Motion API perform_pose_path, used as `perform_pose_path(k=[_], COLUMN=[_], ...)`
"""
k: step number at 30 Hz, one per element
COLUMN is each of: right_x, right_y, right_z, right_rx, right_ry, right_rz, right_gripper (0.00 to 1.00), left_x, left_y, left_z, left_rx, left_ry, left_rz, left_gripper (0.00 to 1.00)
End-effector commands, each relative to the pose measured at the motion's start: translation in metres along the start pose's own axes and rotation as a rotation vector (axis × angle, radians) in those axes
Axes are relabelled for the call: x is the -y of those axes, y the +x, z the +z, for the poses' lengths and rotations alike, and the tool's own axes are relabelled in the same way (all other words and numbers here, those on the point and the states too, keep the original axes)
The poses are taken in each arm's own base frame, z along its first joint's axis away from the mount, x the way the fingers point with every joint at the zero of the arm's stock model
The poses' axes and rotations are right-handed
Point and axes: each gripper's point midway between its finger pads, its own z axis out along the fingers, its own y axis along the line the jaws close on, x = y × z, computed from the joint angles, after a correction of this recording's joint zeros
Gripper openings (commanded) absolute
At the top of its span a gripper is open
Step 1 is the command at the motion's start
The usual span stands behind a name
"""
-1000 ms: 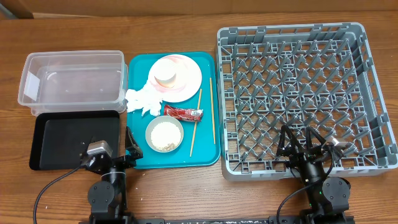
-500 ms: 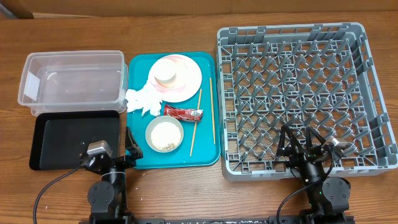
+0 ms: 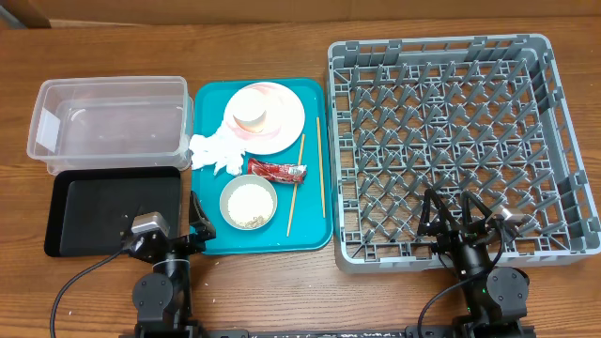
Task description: Sort waste into correct bins and load items into the dishwasher
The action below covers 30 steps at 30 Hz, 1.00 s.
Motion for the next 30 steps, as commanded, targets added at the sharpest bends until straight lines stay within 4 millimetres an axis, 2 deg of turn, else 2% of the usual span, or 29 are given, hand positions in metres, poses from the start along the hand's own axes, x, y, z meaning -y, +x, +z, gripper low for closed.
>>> perform_pose_path(k=[1, 30], right_x=[0.0022, 0.0022], right_y=[0.0003, 0.0003], right_z=[0.0001, 0.0001], right_rx=[0.009, 0.009], right_ry=[0.004, 0.004], right_rz=[-0.002, -0.002], right_gripper=[1.0, 1.0], left_x=[-0.0029, -0.0029], left_y=[-0.0013, -0.0014], left_z=[-0.0003, -0.0003], left_rx=[0.011, 0.011], left_ry=[-0.017, -0.017], left_rz=[0.024, 0.024], left_gripper=[1.0, 1.0])
